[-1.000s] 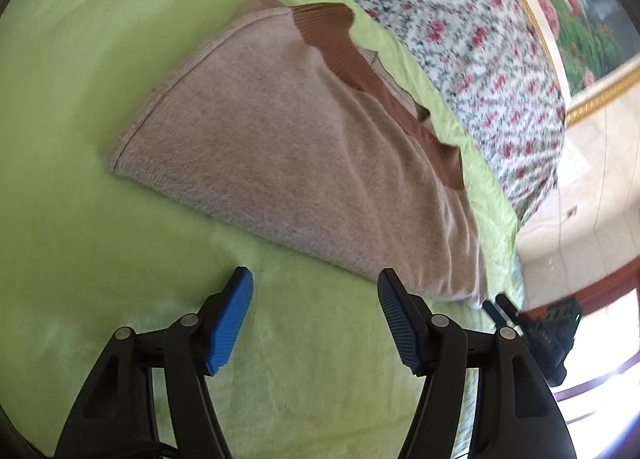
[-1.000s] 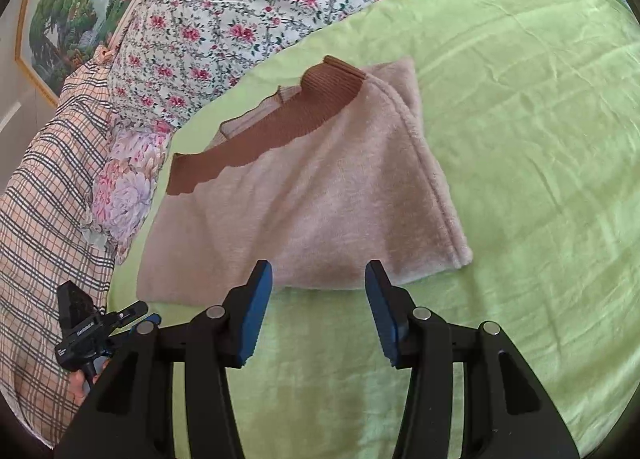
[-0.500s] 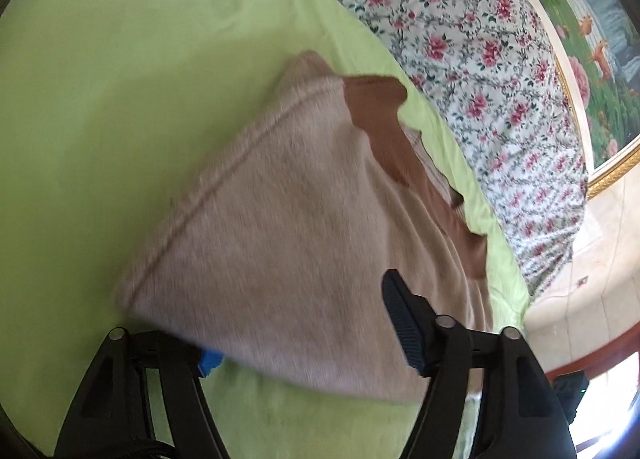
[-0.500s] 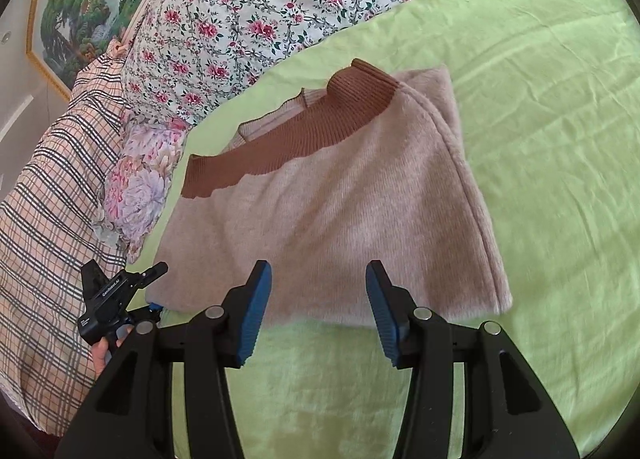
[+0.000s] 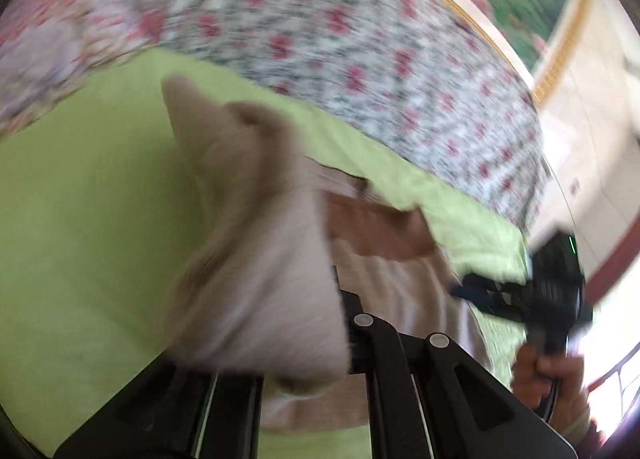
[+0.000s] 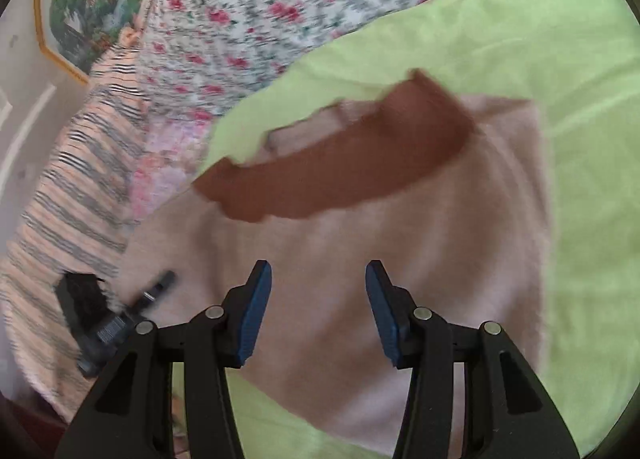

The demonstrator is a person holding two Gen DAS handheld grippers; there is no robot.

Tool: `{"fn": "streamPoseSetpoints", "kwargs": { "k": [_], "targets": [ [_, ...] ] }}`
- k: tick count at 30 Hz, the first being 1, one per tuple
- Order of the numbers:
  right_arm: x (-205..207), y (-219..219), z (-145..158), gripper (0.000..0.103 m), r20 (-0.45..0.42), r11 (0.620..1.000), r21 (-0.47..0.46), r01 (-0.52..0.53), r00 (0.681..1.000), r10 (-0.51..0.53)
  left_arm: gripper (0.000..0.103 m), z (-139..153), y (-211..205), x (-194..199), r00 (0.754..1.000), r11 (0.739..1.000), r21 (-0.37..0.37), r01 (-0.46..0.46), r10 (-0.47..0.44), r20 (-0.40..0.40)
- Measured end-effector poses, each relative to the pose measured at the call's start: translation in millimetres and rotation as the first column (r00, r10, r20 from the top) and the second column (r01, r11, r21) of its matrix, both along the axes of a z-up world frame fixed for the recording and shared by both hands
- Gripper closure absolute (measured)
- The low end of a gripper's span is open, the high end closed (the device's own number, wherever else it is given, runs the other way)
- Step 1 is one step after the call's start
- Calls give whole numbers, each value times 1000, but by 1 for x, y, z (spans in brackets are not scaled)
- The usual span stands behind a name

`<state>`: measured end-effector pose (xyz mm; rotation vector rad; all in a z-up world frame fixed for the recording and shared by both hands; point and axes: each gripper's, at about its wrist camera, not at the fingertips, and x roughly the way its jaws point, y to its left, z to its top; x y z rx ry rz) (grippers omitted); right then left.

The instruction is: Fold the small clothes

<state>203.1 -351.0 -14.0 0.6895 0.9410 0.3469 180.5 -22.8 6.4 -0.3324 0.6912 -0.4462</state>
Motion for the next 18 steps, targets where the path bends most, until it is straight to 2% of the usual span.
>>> {"fn": "streamPoseSetpoints", "kwargs": {
  "k": [1, 2, 3, 7, 10, 11, 12, 13, 14, 15, 17, 18],
  "targets": [
    [8, 4, 0, 38, 0, 999, 36, -25, 1000, 25, 97, -1, -16, 1, 1000, 999, 23, 29, -29, 4],
    [20, 10, -2, 20, 1, 995, 82, -58, 998, 58, 97, -3, -26, 0, 999, 998, 39, 51, -51, 4],
    [32, 14, -4, 13, 0, 990, 111, -87, 996, 87, 97, -7, -33, 0, 998, 997, 52, 65, -66, 0],
    [82, 36, -18, 13, -52, 973, 165, -163, 983, 173, 97, -21, -60, 3, 994, 989, 95, 112, -111, -24],
    [120, 54, -28, 14, -80, 971, 140, -196, 975, 208, 97, -29, -75, 1, 991, 979, 155, 133, -130, -32],
    [130, 58, -30, 20, -87, 972, 125, -197, 974, 208, 97, -30, -79, 0, 991, 975, 173, 137, -134, -28],
    [139, 61, -32, 38, -96, 977, 101, -189, 975, 199, 97, -31, -82, 0, 990, 972, 188, 140, -138, -24],
    [149, 65, -34, 51, -109, 982, 68, -179, 977, 185, 97, -31, -85, -1, 990, 969, 200, 143, -141, -20],
    [154, 65, -35, 71, -117, 984, 54, -168, 978, 174, 97, -31, -87, -2, 989, 965, 219, 145, -145, -16],
    [157, 65, -33, 84, -112, 986, 49, -158, 980, 162, 97, -30, -88, -2, 989, 963, 224, 148, -148, -15],
    [155, 62, -22, 85, -78, 986, 22, -167, 983, 168, 97, -24, -90, -5, 987, 961, 226, 158, -161, -7],
    [145, 60, -9, 86, -33, 984, -17, -180, 983, 179, 97, -21, -90, -7, 985, 960, 223, 168, -171, -3]
  ]
}}
